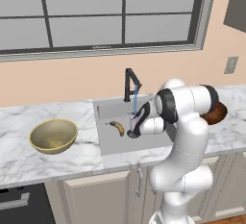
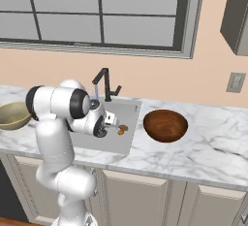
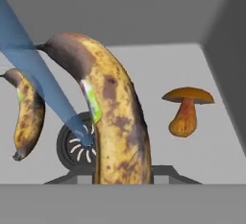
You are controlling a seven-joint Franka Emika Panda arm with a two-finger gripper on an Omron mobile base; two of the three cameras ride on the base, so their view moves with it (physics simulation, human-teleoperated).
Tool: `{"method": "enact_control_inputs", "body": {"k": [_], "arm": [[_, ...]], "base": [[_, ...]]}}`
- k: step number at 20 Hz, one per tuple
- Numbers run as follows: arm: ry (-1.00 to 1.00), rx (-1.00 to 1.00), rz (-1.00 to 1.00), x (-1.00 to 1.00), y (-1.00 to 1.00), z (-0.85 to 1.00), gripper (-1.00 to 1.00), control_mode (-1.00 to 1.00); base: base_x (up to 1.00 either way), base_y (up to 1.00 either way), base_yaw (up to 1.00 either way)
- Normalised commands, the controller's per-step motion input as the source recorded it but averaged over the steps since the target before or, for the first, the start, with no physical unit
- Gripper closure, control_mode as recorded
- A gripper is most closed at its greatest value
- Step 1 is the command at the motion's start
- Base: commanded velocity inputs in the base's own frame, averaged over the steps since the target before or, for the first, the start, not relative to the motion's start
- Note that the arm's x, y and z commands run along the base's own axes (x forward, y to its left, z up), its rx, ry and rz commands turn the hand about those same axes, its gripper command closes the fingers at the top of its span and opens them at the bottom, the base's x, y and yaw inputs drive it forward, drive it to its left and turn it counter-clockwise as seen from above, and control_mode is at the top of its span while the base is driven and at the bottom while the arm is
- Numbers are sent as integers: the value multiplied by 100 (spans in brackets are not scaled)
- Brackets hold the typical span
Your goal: Pick the bananas from the sink and place them in one bowl. Place the mushroom in the other bowl. Then turn off the sink faucet.
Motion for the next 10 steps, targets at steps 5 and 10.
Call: {"method": "enact_control_inputs", "body": {"k": [5, 10], "arm": [[0, 0, 0, -20, 0, 66, 100, -100], [0, 0, 0, -29, -1, 60, 100, -100]], "base": [[0, 0, 0], [0, 0, 0]]}}
